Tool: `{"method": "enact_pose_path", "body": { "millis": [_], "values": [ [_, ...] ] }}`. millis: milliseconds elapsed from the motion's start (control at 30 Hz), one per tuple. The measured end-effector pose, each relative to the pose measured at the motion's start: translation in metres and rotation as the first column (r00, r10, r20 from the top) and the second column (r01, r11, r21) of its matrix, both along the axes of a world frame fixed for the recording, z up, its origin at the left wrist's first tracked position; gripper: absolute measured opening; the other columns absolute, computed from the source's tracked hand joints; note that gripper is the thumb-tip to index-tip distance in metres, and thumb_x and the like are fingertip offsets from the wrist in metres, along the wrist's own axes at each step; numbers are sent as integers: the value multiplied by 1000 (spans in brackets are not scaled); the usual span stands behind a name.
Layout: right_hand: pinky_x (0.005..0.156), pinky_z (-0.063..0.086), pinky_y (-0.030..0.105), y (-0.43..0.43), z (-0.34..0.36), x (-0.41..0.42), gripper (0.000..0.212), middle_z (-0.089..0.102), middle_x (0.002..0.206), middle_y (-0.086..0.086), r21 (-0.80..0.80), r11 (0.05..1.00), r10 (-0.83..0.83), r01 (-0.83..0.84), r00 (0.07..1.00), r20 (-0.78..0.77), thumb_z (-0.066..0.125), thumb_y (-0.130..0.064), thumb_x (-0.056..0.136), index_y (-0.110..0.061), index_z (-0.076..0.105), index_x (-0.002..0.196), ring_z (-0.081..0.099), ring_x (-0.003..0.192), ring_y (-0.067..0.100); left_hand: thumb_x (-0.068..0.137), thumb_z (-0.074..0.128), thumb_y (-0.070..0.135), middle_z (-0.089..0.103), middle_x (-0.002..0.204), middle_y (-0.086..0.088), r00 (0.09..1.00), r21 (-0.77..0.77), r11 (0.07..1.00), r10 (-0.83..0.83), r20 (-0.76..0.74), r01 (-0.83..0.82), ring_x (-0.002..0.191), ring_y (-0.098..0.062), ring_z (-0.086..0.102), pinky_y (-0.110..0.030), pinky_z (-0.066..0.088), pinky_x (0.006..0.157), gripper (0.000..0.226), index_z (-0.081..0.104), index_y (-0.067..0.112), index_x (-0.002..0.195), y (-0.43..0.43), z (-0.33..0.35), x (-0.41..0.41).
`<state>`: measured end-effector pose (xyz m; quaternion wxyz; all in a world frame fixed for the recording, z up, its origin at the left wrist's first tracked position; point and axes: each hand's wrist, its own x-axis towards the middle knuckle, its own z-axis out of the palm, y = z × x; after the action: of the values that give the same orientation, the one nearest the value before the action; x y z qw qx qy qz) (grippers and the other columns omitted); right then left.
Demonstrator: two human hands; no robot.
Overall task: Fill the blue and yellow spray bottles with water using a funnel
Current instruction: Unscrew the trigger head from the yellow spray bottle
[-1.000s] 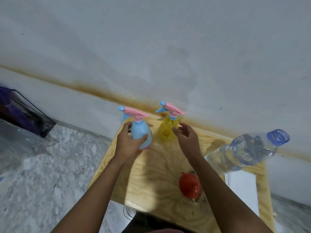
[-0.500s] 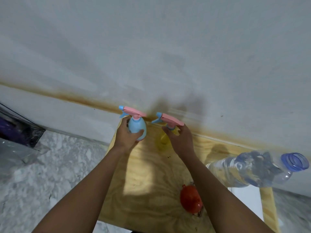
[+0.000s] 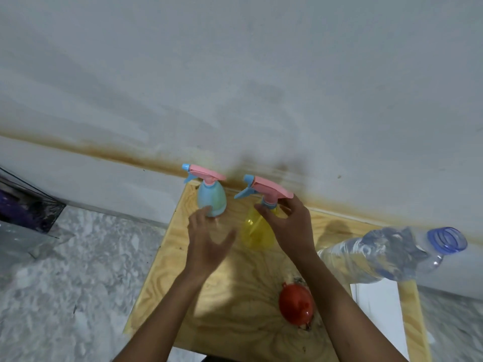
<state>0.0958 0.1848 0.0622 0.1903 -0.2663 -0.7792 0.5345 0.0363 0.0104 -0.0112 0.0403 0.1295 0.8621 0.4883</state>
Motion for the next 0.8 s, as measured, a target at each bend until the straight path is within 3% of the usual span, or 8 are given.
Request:
{"method": "enact_pose_path", "body": {
  "millis": [133, 233, 400, 500, 600, 700, 800],
  "values": [
    [79, 50, 12, -16, 14, 17, 30, 73, 86, -16, -23, 999, 43, -44, 998, -42, 86, -25, 74, -36, 67, 94, 68, 86, -4, 74, 70, 62, 47, 140, 5, 953, 20, 953, -302, -40, 303, 130, -7, 44, -17, 41, 103, 88, 40, 16, 143, 10, 16, 43],
    [84, 53, 20, -27, 19, 28, 28, 75, 90, -12, -46, 999, 16, -20, 997, -75, 85, -27, 75, -27, 71, 99, 69, 90, 1, 68, 75, 62, 55, 135, 6, 969, 117, 964, -245, 37, 239, 124, -6, 52, -21, 47, 100, 89, 44, 20, 141, 20, 30, 56],
    [85, 53, 22, -38, 30, 40, 31, 76, 94, -13, 26, 1000, 12, -9, 993, -113, 82, -30, 78, -21, 75, 107, 69, 95, -1, 67, 88, 35, 64, 119, 9, 972, 214, 956, -220, 79, 199, 110, -1, 59, -8, 45, 87, 75, 52, 23, 131, 17, 47, 63],
    [79, 51, 16, -41, 39, 44, 23, 76, 88, -16, 71, 997, 40, -30, 989, -142, 81, -27, 79, -22, 77, 101, 69, 89, -3, 68, 88, 36, 64, 118, 10, 969, 218, 954, -229, 95, 205, 111, 1, 58, -10, 47, 90, 78, 52, 17, 135, 10, 54, 66],
    [77, 52, 20, -41, 48, 48, 15, 76, 88, -17, 42, 992, 121, -116, 982, -142, 77, -26, 84, -24, 77, 99, 70, 87, 1, 68, 89, 36, 65, 119, 11, 950, 263, 936, -278, 142, 234, 112, 2, 59, -25, 52, 96, 79, 53, 19, 136, 3, 66, 67],
    [84, 52, 23, -35, 56, 50, 17, 73, 99, -17, 56, 963, 268, -263, 953, -142, 70, -26, 91, -24, 74, 107, 67, 96, 1, 69, 88, 38, 68, 115, 12, 924, 297, 911, -344, 165, 286, 111, -1, 61, -31, 54, 96, 69, 56, 28, 129, -6, 77, 67],
    [86, 50, 24, -30, 62, 52, 22, 66, 112, -6, 24, 937, 349, -349, 926, -141, 64, -22, 94, -22, 67, 115, 61, 105, 6, 71, 87, 39, 69, 110, 9, 907, 303, 893, -391, 159, 332, 109, -8, 64, -35, 56, 95, 65, 59, 27, 128, -12, 86, 67]
  ]
}}
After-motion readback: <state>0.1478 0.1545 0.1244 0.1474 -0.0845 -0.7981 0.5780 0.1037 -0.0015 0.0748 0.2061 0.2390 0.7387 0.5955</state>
